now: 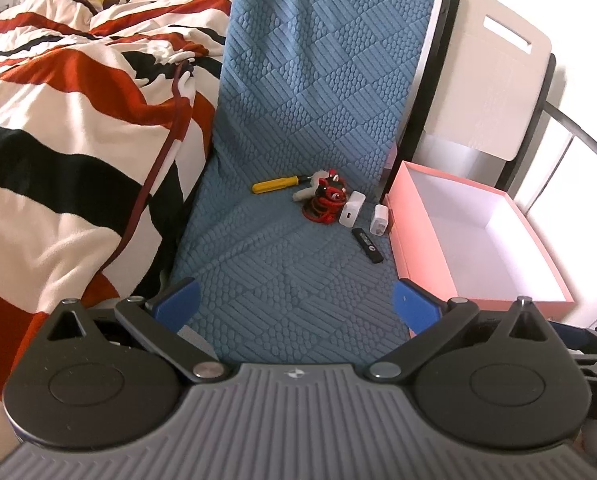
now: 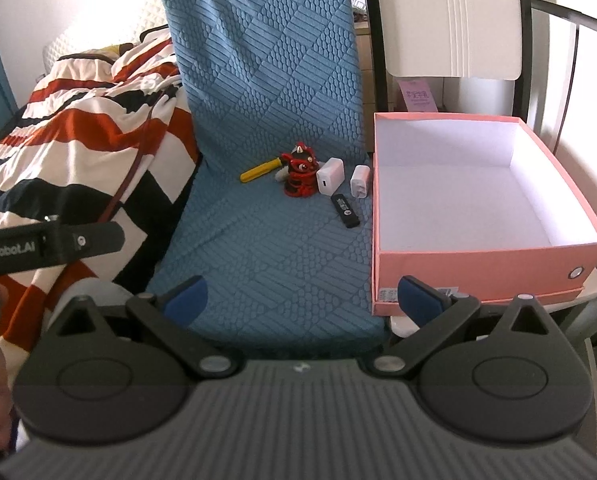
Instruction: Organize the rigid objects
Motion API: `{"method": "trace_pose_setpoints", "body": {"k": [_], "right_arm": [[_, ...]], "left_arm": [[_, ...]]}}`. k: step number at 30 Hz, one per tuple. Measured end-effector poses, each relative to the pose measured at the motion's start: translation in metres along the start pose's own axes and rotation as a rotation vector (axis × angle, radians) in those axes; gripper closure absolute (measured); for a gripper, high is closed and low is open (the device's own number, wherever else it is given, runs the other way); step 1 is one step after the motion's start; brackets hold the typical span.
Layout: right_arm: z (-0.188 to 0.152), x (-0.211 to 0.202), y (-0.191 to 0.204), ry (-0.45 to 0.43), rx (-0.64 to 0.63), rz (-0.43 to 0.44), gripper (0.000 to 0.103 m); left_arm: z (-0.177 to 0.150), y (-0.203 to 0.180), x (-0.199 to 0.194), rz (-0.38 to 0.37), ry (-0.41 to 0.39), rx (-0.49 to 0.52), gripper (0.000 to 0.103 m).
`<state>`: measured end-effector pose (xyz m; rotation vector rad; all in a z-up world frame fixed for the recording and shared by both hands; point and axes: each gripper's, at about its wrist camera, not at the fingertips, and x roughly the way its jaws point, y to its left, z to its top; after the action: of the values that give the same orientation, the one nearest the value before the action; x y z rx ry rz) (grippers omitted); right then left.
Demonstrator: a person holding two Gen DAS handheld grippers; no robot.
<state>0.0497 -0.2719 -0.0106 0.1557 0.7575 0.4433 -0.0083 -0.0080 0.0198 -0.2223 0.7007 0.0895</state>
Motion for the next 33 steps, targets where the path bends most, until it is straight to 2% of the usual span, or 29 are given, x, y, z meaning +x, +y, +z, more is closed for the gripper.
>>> {"method": "trace_pose_setpoints", "body": {"k": [15,33], "right_arm": [[0.006,-0.003,0.01,0.02,0.023,-0.006,0.0],[0.01,0.008,0.005,0.041,0.057,-0.022,0.0]], "left_arm": [[0.005,-0.005,-0.004,-0.038,0.025,0.024,0.0],[0.016,0.003,0.021,-0.049,0.051,0.025,0.0]]}}
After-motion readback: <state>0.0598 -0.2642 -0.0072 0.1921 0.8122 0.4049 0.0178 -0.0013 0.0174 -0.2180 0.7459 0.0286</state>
